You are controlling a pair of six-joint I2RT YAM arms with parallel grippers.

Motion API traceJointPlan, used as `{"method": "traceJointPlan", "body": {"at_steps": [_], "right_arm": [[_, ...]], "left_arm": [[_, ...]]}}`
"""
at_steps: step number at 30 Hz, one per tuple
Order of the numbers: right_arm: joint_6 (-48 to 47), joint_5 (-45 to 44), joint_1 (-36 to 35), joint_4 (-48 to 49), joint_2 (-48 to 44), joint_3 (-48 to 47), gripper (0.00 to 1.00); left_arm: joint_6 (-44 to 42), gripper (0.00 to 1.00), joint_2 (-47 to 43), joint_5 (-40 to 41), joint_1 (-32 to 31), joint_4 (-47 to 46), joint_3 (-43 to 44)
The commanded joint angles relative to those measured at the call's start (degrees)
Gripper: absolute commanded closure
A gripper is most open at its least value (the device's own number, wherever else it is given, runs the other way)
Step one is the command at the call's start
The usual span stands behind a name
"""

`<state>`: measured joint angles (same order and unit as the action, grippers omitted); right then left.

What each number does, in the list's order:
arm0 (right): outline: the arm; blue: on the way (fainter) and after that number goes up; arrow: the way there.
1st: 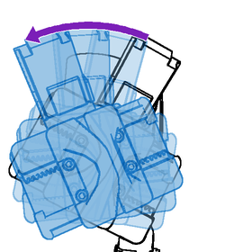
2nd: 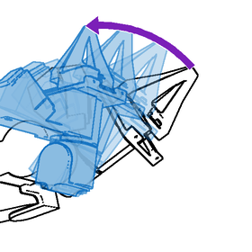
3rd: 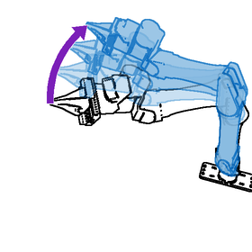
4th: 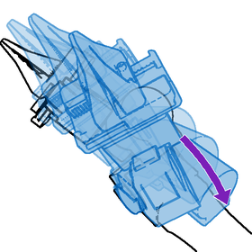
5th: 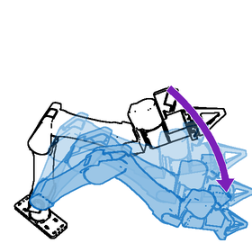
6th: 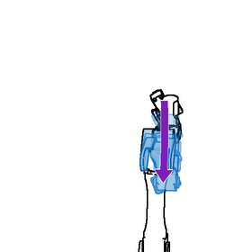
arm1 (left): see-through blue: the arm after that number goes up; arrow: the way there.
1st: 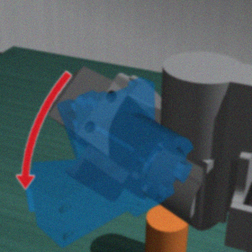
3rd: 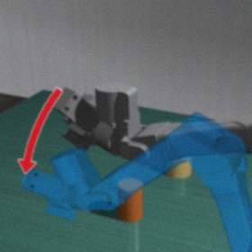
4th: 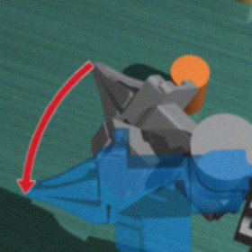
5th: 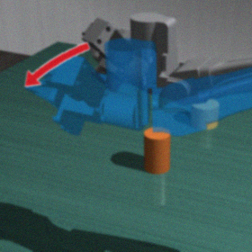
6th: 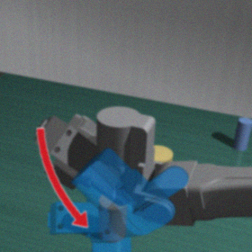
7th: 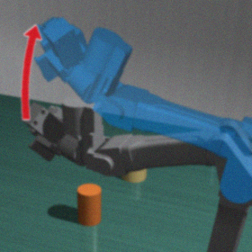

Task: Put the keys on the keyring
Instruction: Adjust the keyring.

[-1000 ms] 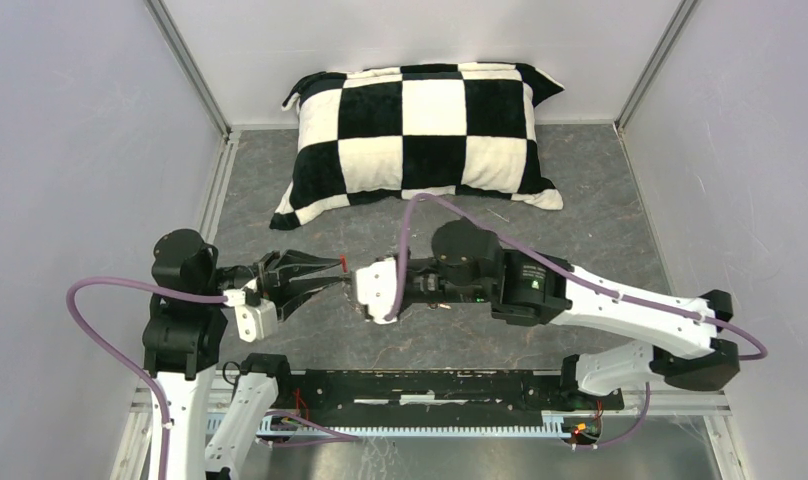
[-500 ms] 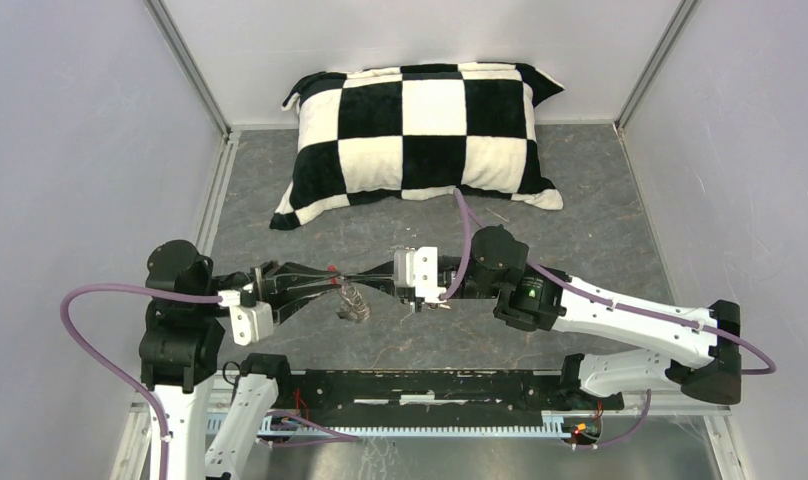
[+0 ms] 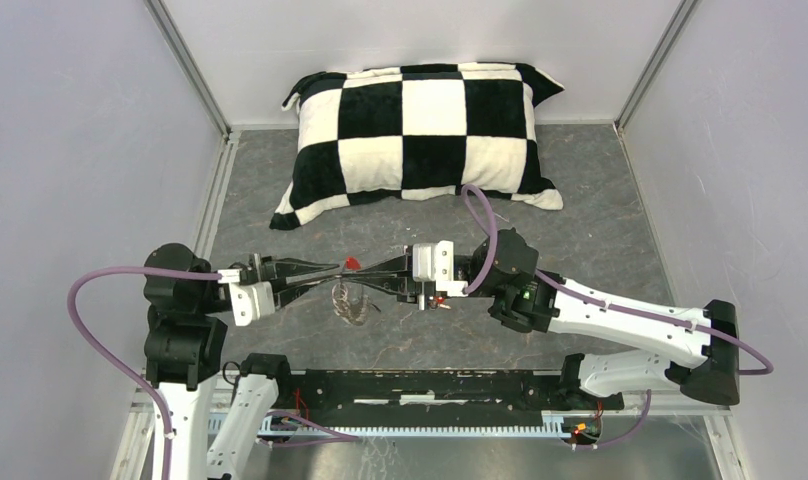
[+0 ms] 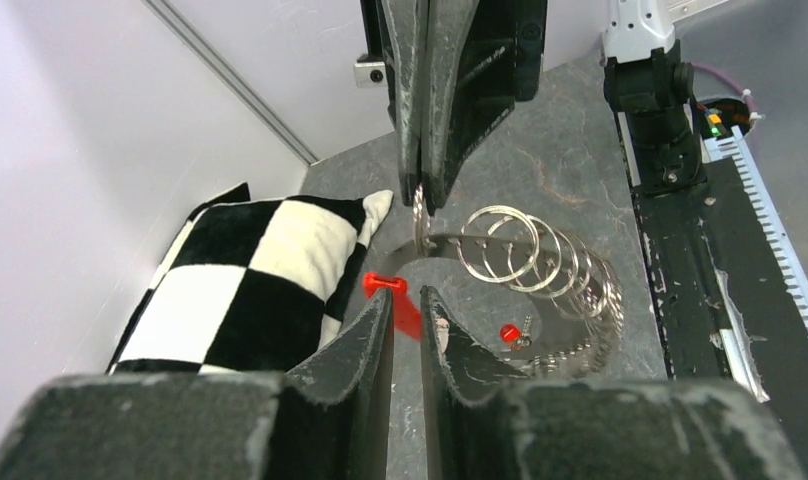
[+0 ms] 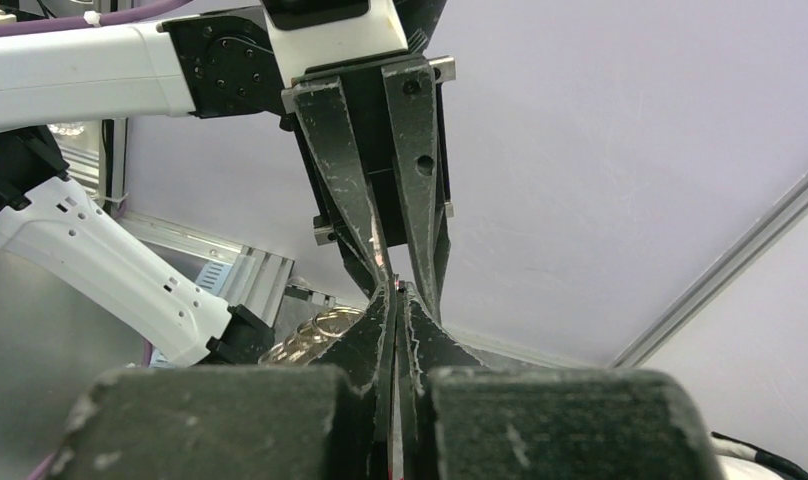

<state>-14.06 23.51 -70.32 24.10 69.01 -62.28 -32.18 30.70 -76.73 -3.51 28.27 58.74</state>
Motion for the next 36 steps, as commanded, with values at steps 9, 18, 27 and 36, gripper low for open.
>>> {"method": "traceJointPlan", "body": {"at_steps": [9,18,27,36], "right_arm": [[1.76,-0.77,0.41,7.34,0.60,1.23,1.00],[2.71,0.32,0.46,7.85,0.94,1.99,1.00],[3.91,1.19,0.59,8.54,-0.01,2.82,1.00],[5.80,3.08,0.73,10.36,-0.09,3.34,1.00]], "left_arm": [[4.86,0.78,-0.40,-7.18,0.04,0.07,1.85],[2.92,0.73,-0.25,-7.29,0.07,1.38,1.85],[2.15,0.79,-0.77,-3.33,0.00,3.00,0.81],[5.77,0.95,2.18,1.54,-0.01,3.54,0.41]]}}
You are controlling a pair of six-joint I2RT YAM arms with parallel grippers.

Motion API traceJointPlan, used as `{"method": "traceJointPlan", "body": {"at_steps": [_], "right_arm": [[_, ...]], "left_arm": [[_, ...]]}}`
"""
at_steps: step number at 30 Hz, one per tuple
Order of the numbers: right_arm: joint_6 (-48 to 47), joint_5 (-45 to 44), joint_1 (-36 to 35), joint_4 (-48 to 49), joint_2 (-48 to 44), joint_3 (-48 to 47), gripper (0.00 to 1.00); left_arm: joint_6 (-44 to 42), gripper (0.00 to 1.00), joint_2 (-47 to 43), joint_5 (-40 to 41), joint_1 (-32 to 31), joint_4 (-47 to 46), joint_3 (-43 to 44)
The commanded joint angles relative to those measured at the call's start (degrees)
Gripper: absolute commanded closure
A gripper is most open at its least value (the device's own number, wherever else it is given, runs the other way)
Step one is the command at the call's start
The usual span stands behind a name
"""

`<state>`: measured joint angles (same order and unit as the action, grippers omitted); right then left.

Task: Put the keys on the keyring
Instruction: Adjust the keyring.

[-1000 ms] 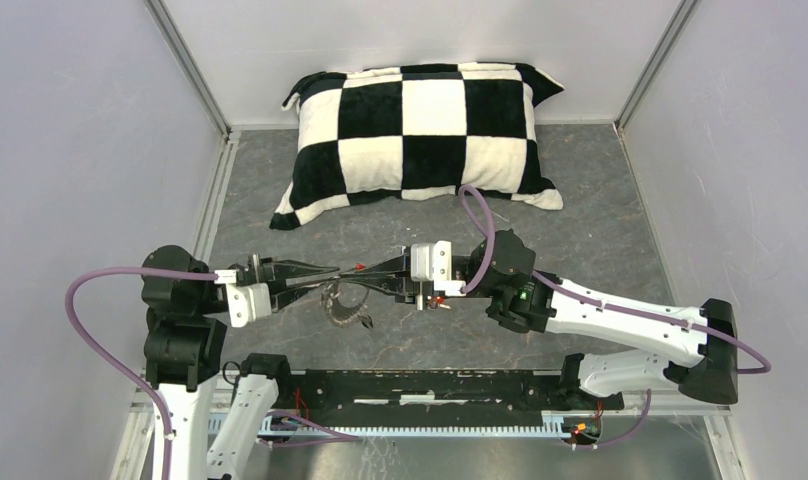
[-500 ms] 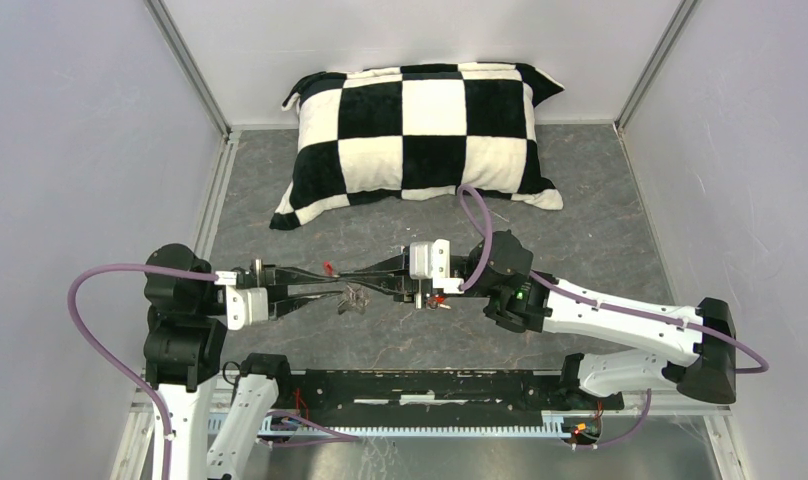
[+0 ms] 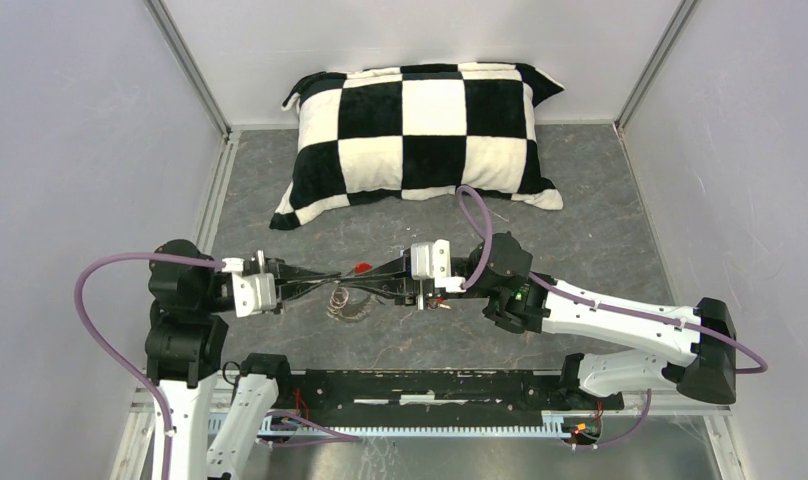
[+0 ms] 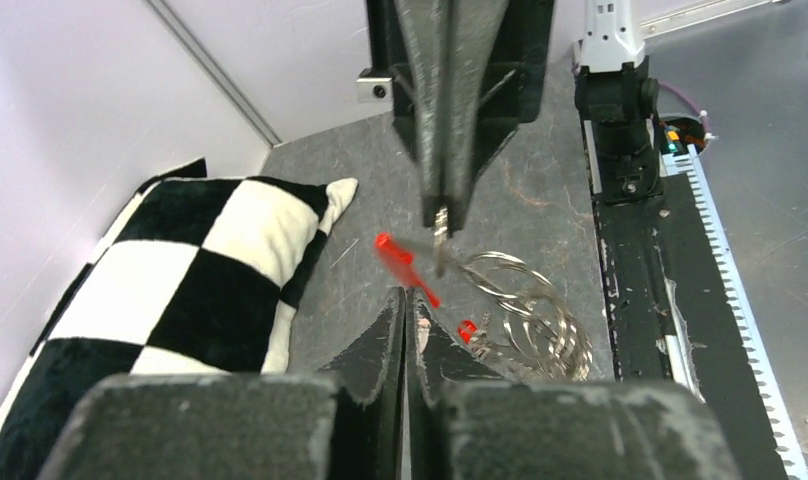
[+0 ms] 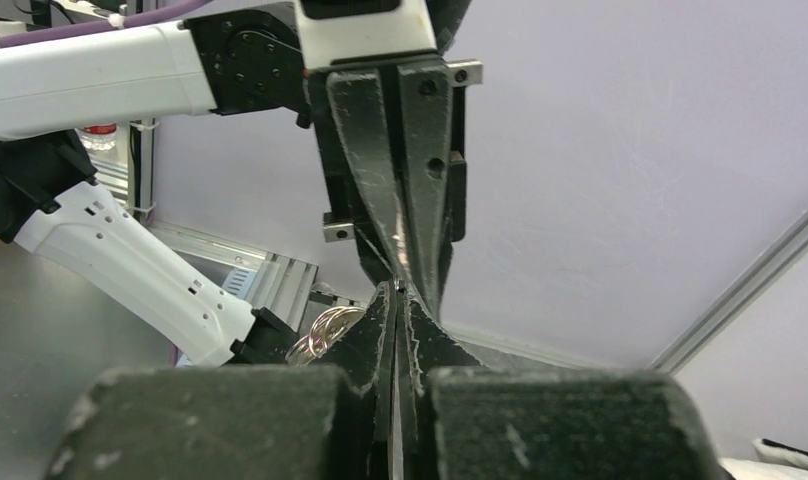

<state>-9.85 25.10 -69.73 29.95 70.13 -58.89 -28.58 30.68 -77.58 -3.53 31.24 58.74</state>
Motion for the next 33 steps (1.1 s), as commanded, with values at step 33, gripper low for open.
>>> {"method": "traceJointPlan", "body": {"at_steps": [33], "right_arm": [[1.89,1.88,0.62,3.93,0.60,-0.51,1.00]], "left_arm": [[1.86,0.73,0.67,-2.69,0.05,0.62,1.85]]}}
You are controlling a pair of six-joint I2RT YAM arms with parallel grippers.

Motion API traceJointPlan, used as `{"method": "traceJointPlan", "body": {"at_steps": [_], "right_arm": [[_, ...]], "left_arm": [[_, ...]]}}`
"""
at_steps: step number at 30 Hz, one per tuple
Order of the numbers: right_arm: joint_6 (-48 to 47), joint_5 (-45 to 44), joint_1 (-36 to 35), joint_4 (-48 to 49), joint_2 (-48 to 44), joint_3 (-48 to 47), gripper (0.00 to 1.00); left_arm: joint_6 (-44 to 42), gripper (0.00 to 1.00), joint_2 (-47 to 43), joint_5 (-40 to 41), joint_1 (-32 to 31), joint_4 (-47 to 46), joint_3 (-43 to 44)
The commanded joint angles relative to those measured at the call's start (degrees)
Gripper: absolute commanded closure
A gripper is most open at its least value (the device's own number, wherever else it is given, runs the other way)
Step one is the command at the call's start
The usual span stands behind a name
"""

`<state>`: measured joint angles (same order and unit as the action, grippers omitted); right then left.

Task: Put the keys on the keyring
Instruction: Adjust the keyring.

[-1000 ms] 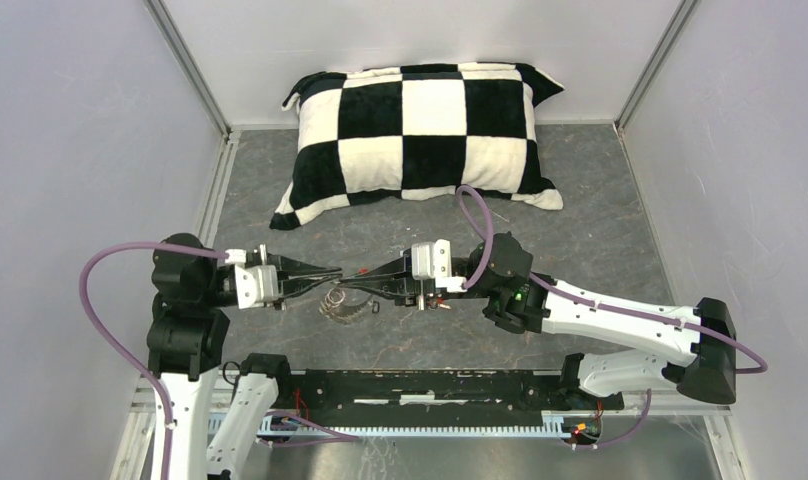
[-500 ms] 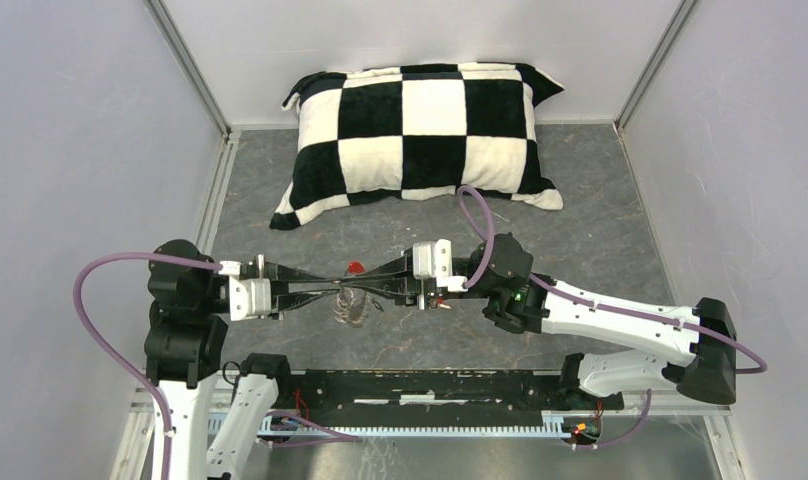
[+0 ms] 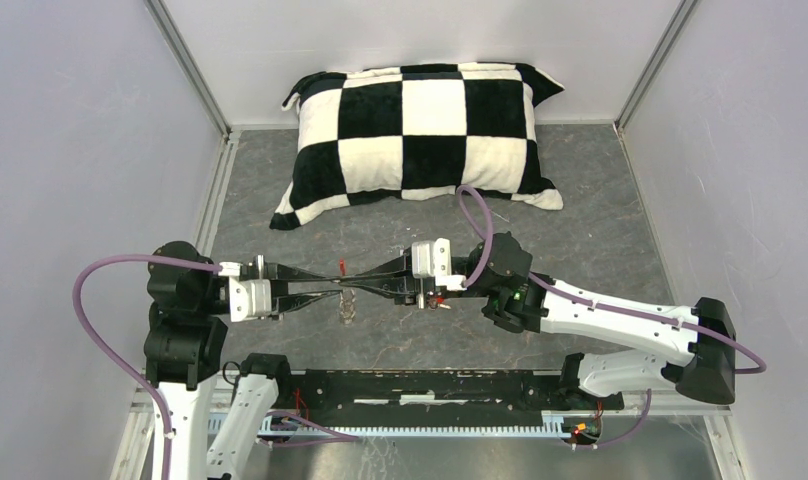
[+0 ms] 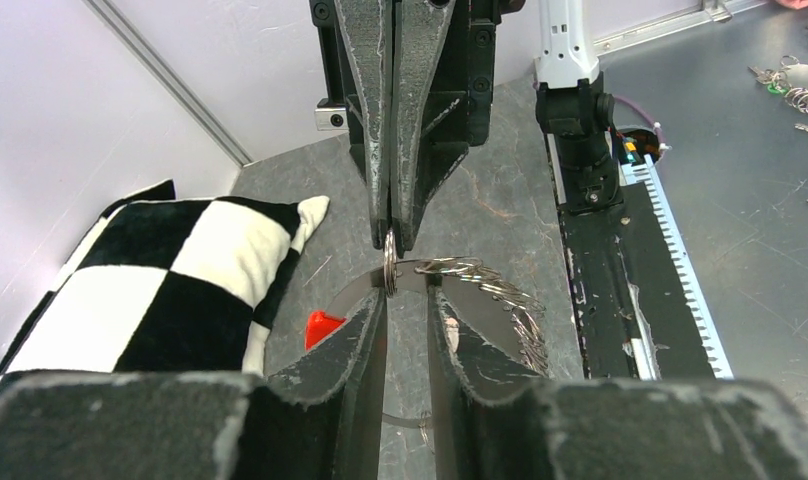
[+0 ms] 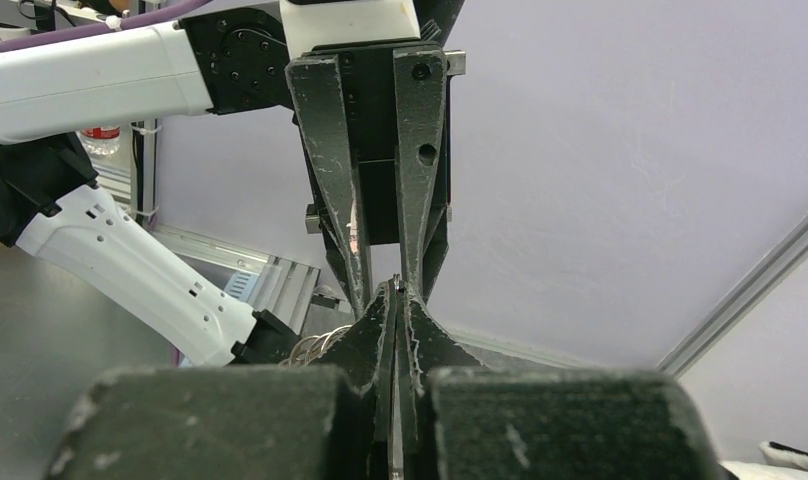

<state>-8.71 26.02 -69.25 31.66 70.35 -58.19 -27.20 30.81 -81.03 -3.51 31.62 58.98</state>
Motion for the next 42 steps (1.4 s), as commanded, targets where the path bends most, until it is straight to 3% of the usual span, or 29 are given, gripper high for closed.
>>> {"method": "traceJointPlan", "body": {"at_steps": [1,10,15,18,21,26,33,42], "right_arm": [[0.72,1.09,0.00,2.18,0.43,-1.22,1.00],[1.06,0.81,0.07,2.09,1.56,-1.48,1.00],[0.01,0.21,0.14,0.12,0.73,-2.09,1.00],[-3.58,-1.03,0.39,-9.22,0.11,-6.62,0.89],[-7.88,-1.01,1.35,-24.44,0.90,-14.91,0.76],[-14.56,-1.94,1.85,-48.85,5.49,-29.07,0.60],[-17.83,-3.65,1.76,-67.87,14.54,-44.89,0.59],[-18.01,-1.89,1.85,-69.31,17.77,-48.36,0.65]], "left_arm": [[0.50,0.73,0.60,0.85,0.00,0.26,1.72],[1.36,0.81,1.54,0.60,0.00,0.22,1.99],[0.87,0.98,1.09,2.78,0.02,0.20,1.07],[-3.67,0.98,0.48,4.65,0.06,2.21,0.32],[-10.94,0.98,0.30,6.66,0.05,5.78,0.15],[-13.31,0.98,1.94,7.86,0.08,6.08,0.40],[-15.87,0.98,4.26,7.69,0.01,6.81,0.65],[-19.44,0.98,5.32,8.10,-0.03,10.75,1.65]]}}
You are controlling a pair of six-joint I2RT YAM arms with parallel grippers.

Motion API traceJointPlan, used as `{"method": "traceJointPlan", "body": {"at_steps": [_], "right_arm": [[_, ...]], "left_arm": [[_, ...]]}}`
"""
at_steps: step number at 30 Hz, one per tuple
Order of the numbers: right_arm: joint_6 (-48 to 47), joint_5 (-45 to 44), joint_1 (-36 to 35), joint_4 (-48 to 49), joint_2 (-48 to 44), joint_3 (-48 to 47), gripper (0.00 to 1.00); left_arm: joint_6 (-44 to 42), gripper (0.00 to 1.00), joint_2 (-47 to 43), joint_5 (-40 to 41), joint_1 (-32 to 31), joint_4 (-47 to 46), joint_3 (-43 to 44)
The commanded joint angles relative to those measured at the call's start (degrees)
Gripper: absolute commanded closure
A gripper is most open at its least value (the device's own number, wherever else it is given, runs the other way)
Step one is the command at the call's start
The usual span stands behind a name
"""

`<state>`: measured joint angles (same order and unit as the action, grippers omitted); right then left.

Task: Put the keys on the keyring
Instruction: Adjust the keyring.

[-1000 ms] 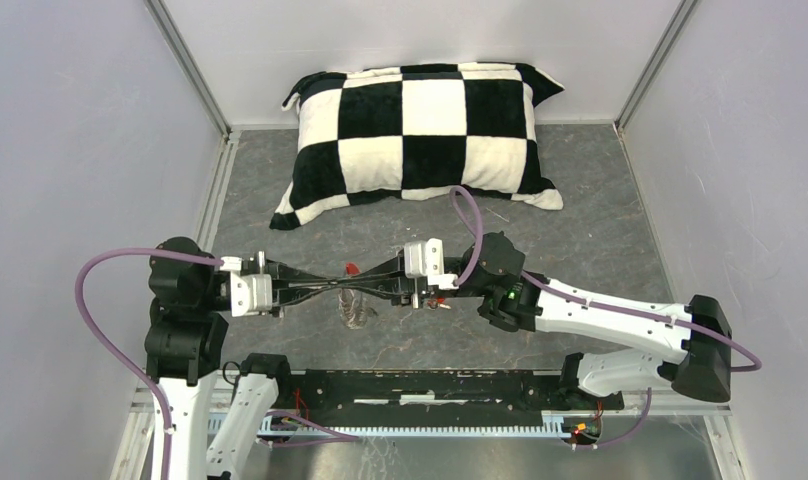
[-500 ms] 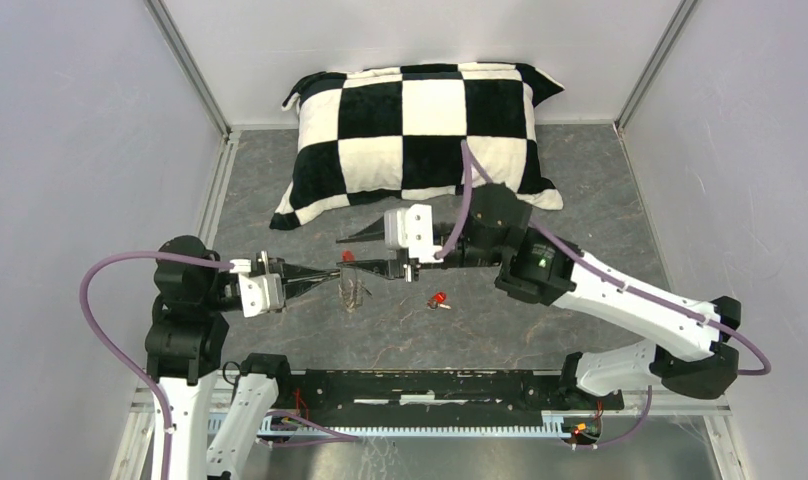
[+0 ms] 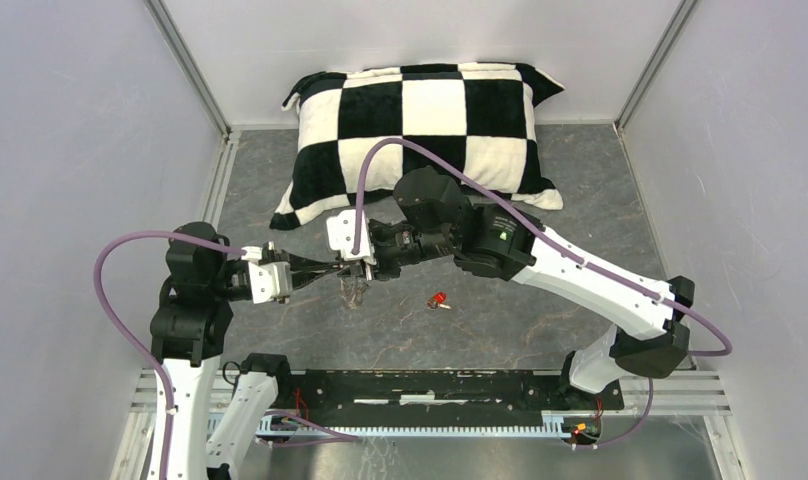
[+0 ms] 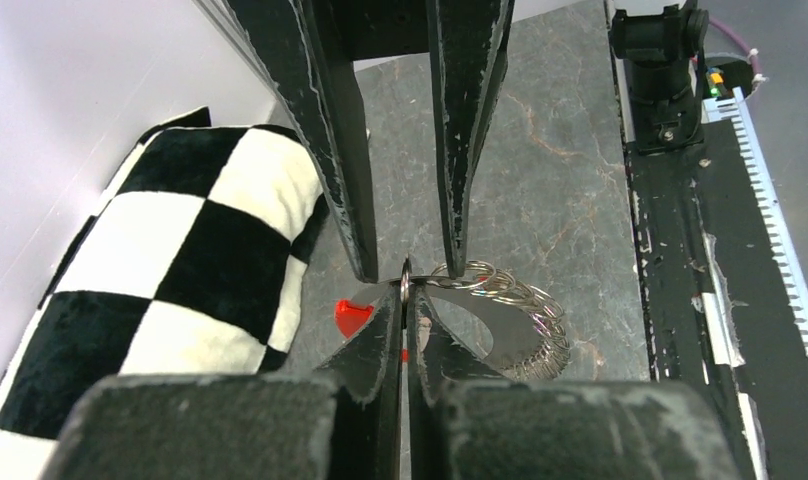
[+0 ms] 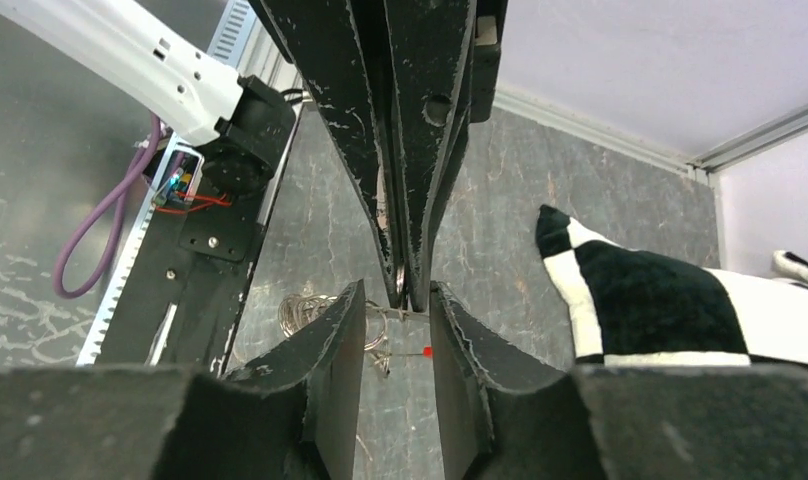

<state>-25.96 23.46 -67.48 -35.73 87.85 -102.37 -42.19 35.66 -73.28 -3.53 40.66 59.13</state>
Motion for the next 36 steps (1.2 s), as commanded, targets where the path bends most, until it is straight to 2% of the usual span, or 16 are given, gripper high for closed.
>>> {"method": "traceJointPlan", "body": {"at_steps": [1,12,17,22,24,27,32,33,34,36], "right_arm": [[-0.84,0.54,-0.01,-2.02,0.49,-4.41,0.67],[-0.51,1.08,0.01,-1.98,2.25,-5.92,0.81],[-0.33,0.88,-0.02,-2.29,2.62,-5.99,0.76],[-0.24,0.62,0.01,-2.72,3.46,-6.83,0.75],[-0.24,0.30,-0.02,-3.05,3.87,-7.13,0.79],[-0.27,-0.19,-0.01,-3.15,4.31,-7.57,0.99],[-0.29,-1.50,0.13,-1.57,3.60,-6.22,1.00],[0.04,-1.57,0.21,0.35,2.78,-4.51,1.00],[0.80,-1.04,0.44,3.61,1.07,-2.04,1.00],[4.00,2.39,1.78,14.28,-4.17,8.16,1.00]], "left_arm": [[-4.52,0.98,0.46,0.35,0.01,1.74,1.58],[-4.83,0.98,-0.02,-0.76,-0.11,1.79,1.47],[-4.85,0.98,-0.14,-0.82,-0.22,1.79,1.69],[-4.99,0.98,-0.24,-0.90,-0.25,1.81,1.69],[-4.98,0.98,-0.32,-0.90,-0.25,1.79,1.69],[-5.02,0.98,-0.58,-1.28,-0.30,1.80,1.69],[-4.66,0.98,-0.85,-1.86,-0.26,1.86,1.94],[-4.31,0.93,-0.90,-1.76,-0.25,1.92,2.03],[-4.00,0.81,-0.98,-1.52,-0.27,2.00,2.11],[-2.41,0.65,-1.29,-0.58,-0.31,2.17,2.21]]}}
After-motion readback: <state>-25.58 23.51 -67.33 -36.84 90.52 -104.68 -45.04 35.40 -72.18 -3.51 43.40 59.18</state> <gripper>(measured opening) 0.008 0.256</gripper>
